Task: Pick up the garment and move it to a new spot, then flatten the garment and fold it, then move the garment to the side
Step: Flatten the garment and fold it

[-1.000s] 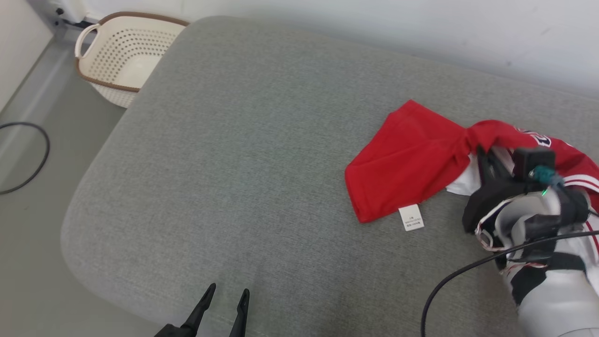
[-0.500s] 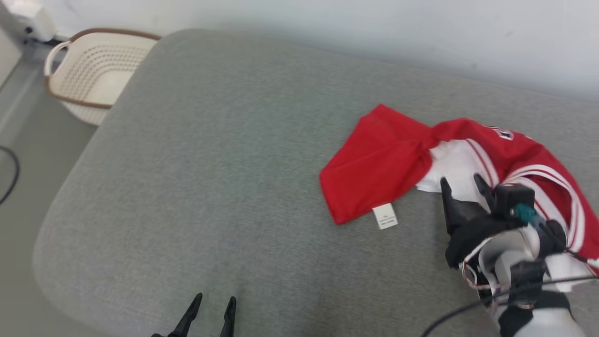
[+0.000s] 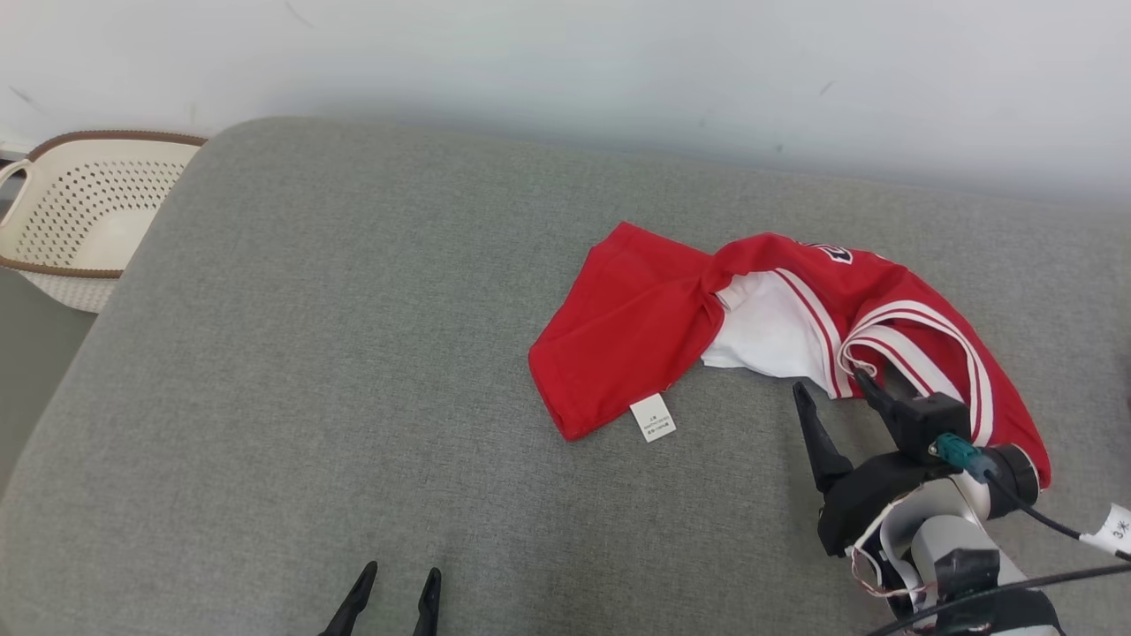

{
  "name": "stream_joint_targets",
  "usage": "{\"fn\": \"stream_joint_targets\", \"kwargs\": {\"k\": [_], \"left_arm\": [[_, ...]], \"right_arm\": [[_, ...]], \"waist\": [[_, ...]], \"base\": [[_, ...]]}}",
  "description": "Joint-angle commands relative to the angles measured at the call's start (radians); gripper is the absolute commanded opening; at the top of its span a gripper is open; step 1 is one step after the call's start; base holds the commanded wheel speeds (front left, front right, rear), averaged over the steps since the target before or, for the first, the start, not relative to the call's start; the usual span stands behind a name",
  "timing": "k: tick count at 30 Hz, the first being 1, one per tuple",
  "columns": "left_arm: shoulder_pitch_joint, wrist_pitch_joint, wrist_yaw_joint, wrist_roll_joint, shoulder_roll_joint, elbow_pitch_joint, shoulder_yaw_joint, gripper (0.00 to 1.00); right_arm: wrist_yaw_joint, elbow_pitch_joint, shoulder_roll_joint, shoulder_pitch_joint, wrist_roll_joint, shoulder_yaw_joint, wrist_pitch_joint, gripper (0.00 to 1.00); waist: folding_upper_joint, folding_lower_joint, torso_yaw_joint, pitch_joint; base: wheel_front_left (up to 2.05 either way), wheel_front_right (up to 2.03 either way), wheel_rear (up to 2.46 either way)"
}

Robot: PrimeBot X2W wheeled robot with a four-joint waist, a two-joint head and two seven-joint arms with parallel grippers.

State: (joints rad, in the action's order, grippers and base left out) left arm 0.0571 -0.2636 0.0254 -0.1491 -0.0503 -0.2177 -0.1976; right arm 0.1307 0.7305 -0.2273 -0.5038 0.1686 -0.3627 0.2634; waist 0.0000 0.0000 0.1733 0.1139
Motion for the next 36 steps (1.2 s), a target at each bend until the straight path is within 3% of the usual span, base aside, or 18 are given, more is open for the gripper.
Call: {"fn": "stream_joint_targets", "kwargs": {"k": [1,13,20,21,22,23,24,36], "left_arm": [[-0.013,-0.001,0.006,-0.005,-0.001,-0.006,0.001,1.0],[0.0,-0.001,-0.008,-0.015,0.0,-0.004,-0.013,1.0],[0.008,-0.001,-0.007,-0.022,0.0,0.002,-0.007,1.0],[0.011,-0.001,-0.006,-0.022,0.0,0.001,-0.006,1.0],[0.016,-0.001,-0.006,-0.023,0.0,0.001,-0.007,1.0],[0.02,-0.001,-0.007,-0.024,0.0,0.001,-0.008,1.0],[0.025,-0.001,-0.006,-0.025,-0.001,0.002,-0.009,1.0],[-0.007,-0.001,0.003,-0.004,-0.001,0.003,0.004,1.0]], "right_arm": [[0.0,0.012,0.0,-0.02,0.004,-0.008,0.001,1.0],[0.0,0.17,-0.004,-0.126,-0.025,0.038,0.0,1.0],[0.0,0.238,-0.004,-0.161,-0.06,0.079,0.001,1.0],[0.0,0.246,-0.001,-0.165,-0.06,0.089,0.001,0.84],[0.0,0.247,0.002,-0.168,-0.064,0.095,0.001,0.52],[0.0,0.248,0.005,-0.168,-0.07,0.099,0.001,0.11],[0.0,0.239,0.008,-0.169,-0.073,0.104,0.001,0.0],[0.0,-0.03,0.0,-0.001,-0.037,0.088,0.001,0.0]], "waist": [[0.0,0.0,0.014,0.003],[0.0,0.0,0.122,0.057],[0.0,0.0,0.138,0.084],[0.0,0.0,0.138,0.086],[0.0,0.0,0.139,0.089],[0.0,0.0,0.138,0.091],[0.0,0.0,0.137,0.093],[0.0,0.0,0.056,0.026]], "base": [[0.0,0.0,0.0],[0.0,0.0,0.0],[0.0,0.0,0.0],[0.0,0.0,0.0],[0.0,0.0,0.0],[0.0,0.0,0.0],[0.0,0.0,0.0],[0.0,0.0,0.0]]}}
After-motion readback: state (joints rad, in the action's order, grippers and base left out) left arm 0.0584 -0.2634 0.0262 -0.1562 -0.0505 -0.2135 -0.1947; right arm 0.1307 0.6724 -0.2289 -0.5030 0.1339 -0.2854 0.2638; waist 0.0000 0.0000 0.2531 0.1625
